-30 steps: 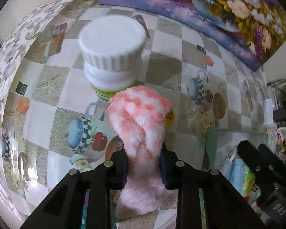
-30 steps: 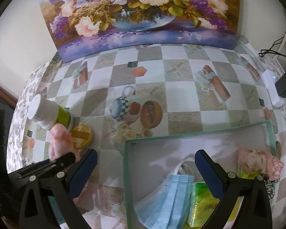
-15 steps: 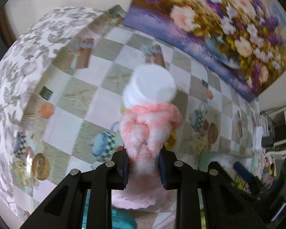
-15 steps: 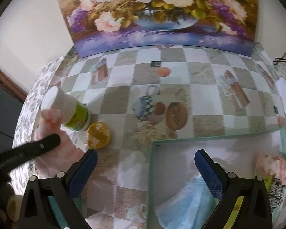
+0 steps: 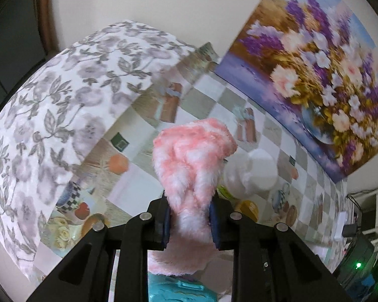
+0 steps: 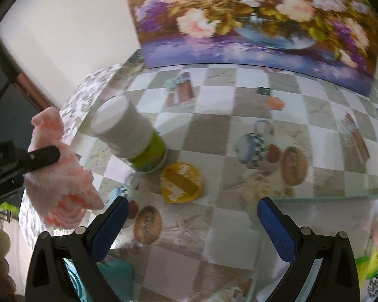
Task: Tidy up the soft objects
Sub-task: 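Close the right gripper on the yellow round lid while the left holds the towel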
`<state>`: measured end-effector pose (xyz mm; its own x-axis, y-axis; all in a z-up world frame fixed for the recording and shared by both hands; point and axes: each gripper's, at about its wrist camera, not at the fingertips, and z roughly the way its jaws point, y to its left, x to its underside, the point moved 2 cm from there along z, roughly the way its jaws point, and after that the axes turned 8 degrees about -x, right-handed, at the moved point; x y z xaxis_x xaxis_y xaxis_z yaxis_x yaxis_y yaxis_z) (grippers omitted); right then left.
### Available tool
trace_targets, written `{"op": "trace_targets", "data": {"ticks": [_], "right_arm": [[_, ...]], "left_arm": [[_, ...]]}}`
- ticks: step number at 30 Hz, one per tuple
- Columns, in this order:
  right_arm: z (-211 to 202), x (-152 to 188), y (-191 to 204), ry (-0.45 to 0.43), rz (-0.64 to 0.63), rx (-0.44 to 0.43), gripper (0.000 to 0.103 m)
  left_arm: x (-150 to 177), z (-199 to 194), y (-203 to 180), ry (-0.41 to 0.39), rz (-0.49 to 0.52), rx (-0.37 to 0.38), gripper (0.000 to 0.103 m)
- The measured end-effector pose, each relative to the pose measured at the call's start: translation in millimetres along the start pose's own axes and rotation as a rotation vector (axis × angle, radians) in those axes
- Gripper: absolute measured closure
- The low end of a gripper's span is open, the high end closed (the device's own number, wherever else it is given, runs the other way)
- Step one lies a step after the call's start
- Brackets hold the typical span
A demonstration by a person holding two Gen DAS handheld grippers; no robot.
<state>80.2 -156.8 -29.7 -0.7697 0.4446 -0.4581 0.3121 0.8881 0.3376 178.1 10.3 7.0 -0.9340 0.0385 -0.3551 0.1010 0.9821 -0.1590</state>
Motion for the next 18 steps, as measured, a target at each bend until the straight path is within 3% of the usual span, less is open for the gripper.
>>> {"op": "trace_targets", "data": {"ticks": [8,18], "right_arm": [[31,4,7,0.032,-0.031,-0.017,0.014],[61,4,6,0.056,-0.041,-0.004,0.018]], "left_arm": [[-1,19,8,0.035,-0.031,-0.008,0.077],[-1,31,7,0.056,-0.030,-0.017,0.077]]}}
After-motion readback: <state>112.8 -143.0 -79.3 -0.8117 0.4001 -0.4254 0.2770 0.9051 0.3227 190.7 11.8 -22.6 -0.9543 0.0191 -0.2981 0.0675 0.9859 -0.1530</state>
